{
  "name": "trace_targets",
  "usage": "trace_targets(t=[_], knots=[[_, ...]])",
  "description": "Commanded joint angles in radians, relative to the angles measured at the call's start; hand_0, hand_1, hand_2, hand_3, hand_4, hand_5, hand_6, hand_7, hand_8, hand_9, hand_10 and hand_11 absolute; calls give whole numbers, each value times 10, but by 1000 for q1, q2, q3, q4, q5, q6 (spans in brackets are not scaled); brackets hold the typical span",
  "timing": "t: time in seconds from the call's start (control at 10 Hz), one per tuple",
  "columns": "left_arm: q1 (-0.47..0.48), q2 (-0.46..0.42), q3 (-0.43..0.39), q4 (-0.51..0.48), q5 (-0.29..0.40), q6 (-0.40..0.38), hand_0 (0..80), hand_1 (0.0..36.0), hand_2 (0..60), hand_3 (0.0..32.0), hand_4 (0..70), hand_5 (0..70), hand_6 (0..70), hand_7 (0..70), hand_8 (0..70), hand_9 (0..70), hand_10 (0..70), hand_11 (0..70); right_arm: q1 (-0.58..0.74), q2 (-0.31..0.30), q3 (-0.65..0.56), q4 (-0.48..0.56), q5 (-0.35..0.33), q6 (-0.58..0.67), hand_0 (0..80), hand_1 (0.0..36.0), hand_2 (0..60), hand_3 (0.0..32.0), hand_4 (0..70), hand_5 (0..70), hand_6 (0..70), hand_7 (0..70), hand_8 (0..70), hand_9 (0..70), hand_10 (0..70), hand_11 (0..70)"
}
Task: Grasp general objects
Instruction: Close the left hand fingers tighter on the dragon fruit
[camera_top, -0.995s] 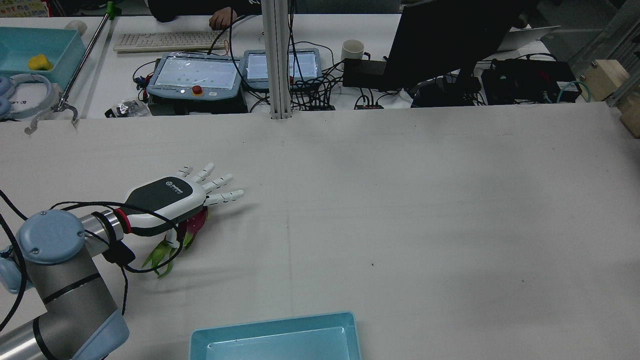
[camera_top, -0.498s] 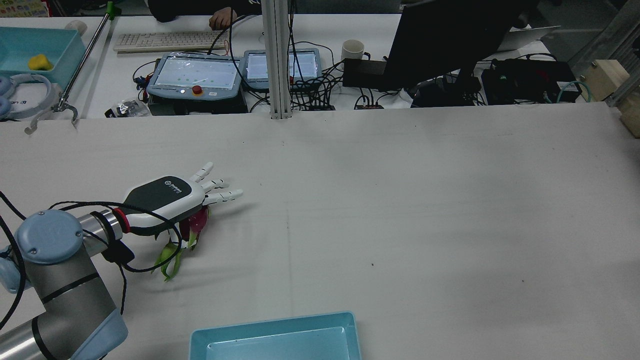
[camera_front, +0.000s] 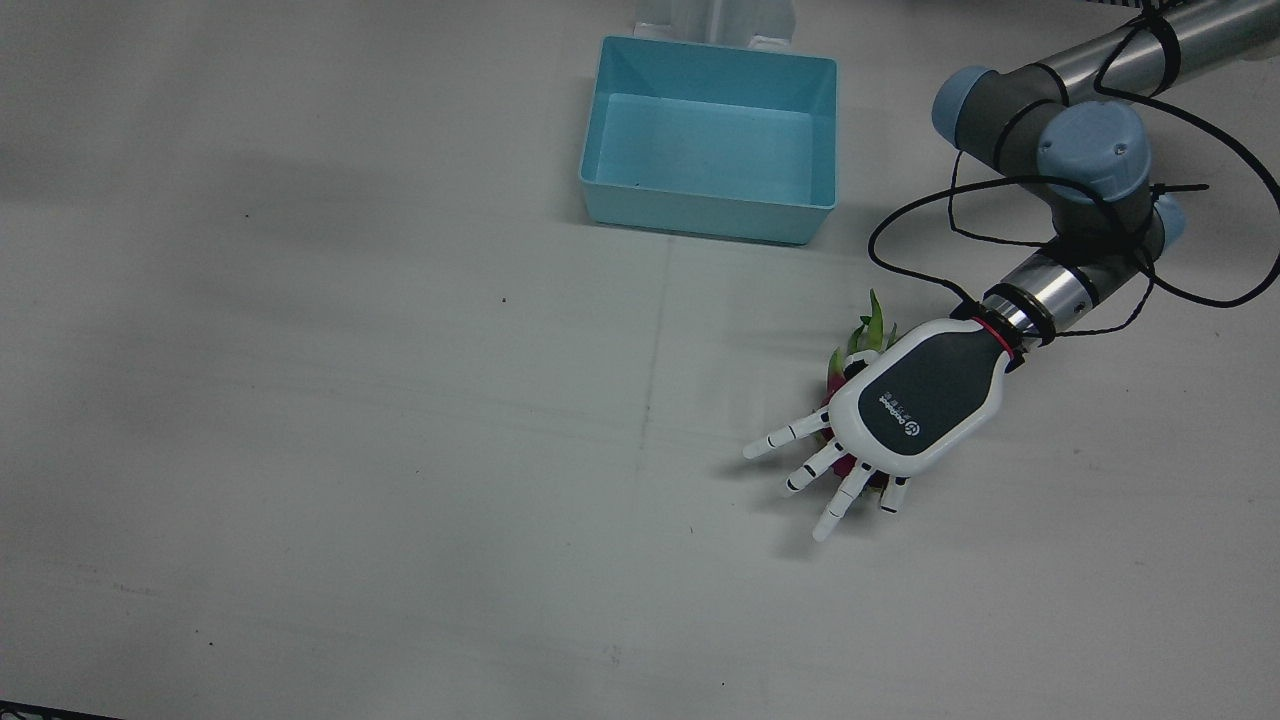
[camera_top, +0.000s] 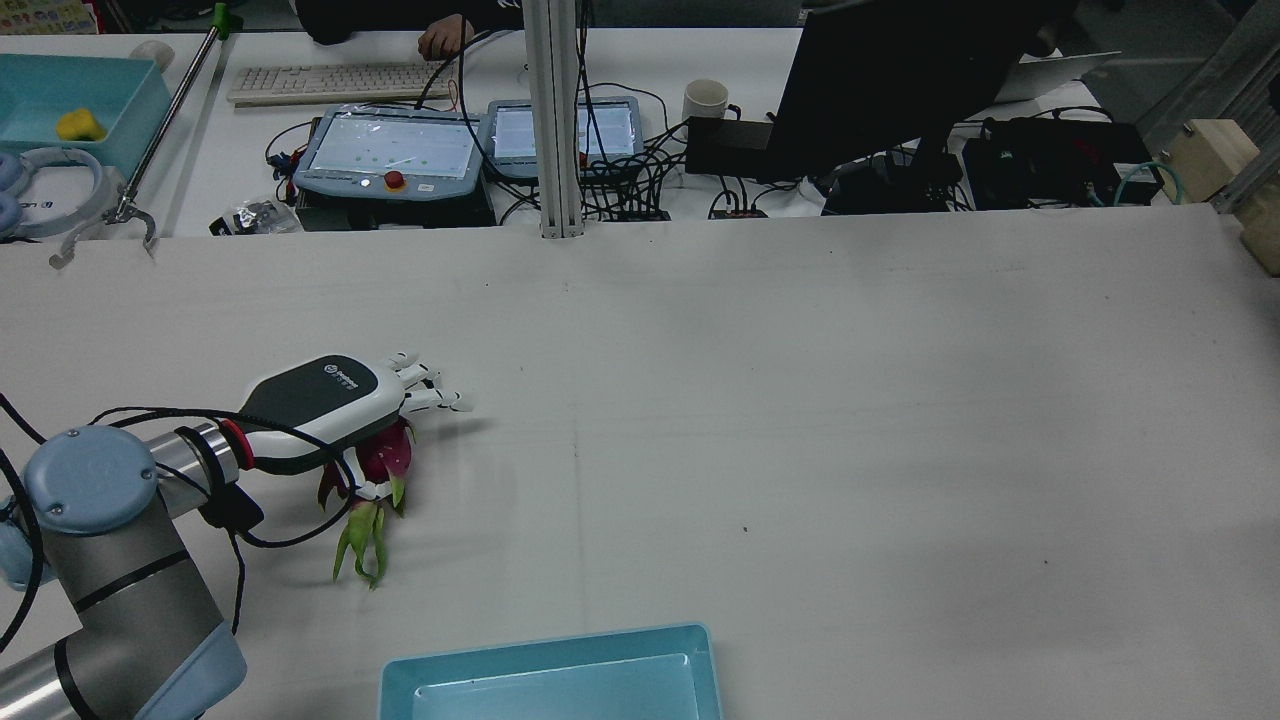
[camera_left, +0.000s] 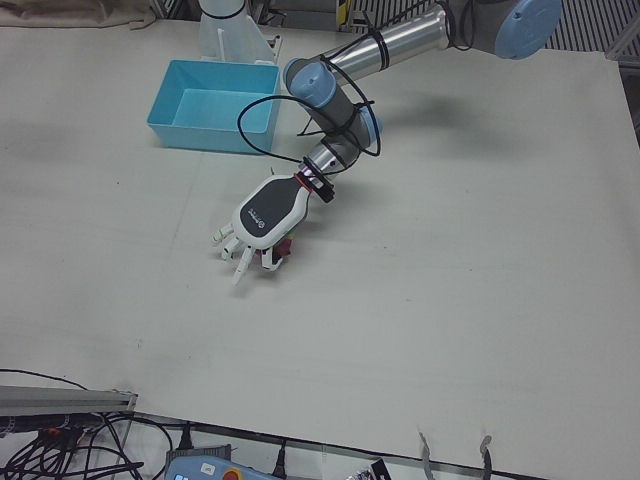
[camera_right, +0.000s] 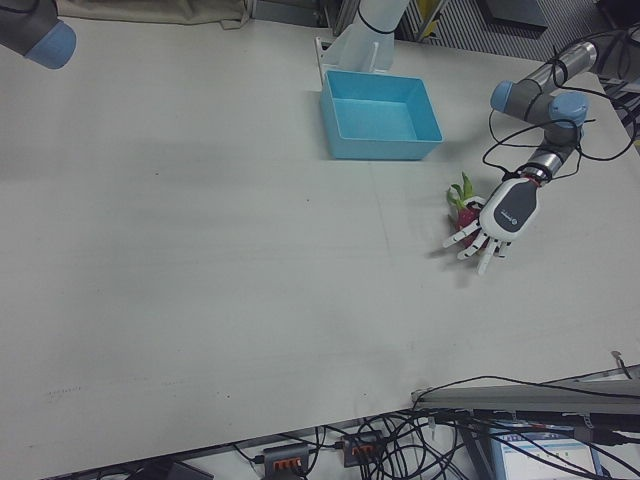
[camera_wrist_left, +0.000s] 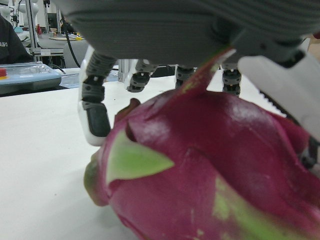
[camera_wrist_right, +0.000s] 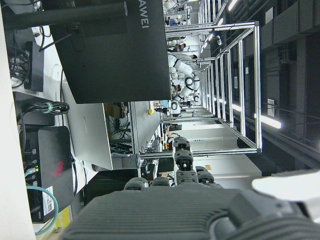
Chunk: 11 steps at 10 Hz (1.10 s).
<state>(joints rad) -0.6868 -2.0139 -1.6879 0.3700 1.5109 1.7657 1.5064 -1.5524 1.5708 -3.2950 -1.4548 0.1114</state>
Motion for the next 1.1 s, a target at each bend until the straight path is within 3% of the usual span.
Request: trace_targets(t=[0.0, 0.2, 0.3, 0.6, 0.8, 1.0], knots=[[-2, 26, -6, -43, 0, -2, 602, 334, 415, 320, 0, 225, 90, 465, 203, 167, 495, 700, 0, 0, 0, 0, 1, -1, 0, 0, 0, 0, 0, 0, 0, 0, 0, 0, 0, 0], [-5, 26, -15, -48, 0, -9, 572, 316, 470, 320, 0, 260, 145, 543, 260, 248, 582, 700, 0, 0, 0, 0, -1, -1, 0, 0, 0, 0, 0, 0, 0, 0, 0, 0, 0, 0], [-5, 26, -19, -48, 0, -14, 553, 330, 600, 320, 0, 289, 168, 566, 282, 276, 621, 700, 0, 0, 0, 0, 1, -1, 0, 0, 0, 0, 0, 0, 0, 0, 0, 0, 0, 0], [-4, 26, -42, -43, 3, -15, 518, 360, 600, 318, 0, 353, 182, 593, 298, 299, 656, 700, 0, 0, 0, 0, -1, -1, 0, 0, 0, 0, 0, 0, 0, 0, 0, 0, 0, 0], [-4, 26, -52, -40, 3, -17, 496, 360, 600, 228, 6, 389, 203, 607, 311, 315, 675, 700, 0, 0, 0, 0, 1, -1, 0, 0, 0, 0, 0, 0, 0, 0, 0, 0, 0, 0], [-4, 27, -47, -49, 2, -17, 487, 360, 600, 192, 60, 436, 241, 653, 342, 356, 700, 700, 0, 0, 0, 0, 1, -1, 0, 0, 0, 0, 0, 0, 0, 0, 0, 0, 0, 0]])
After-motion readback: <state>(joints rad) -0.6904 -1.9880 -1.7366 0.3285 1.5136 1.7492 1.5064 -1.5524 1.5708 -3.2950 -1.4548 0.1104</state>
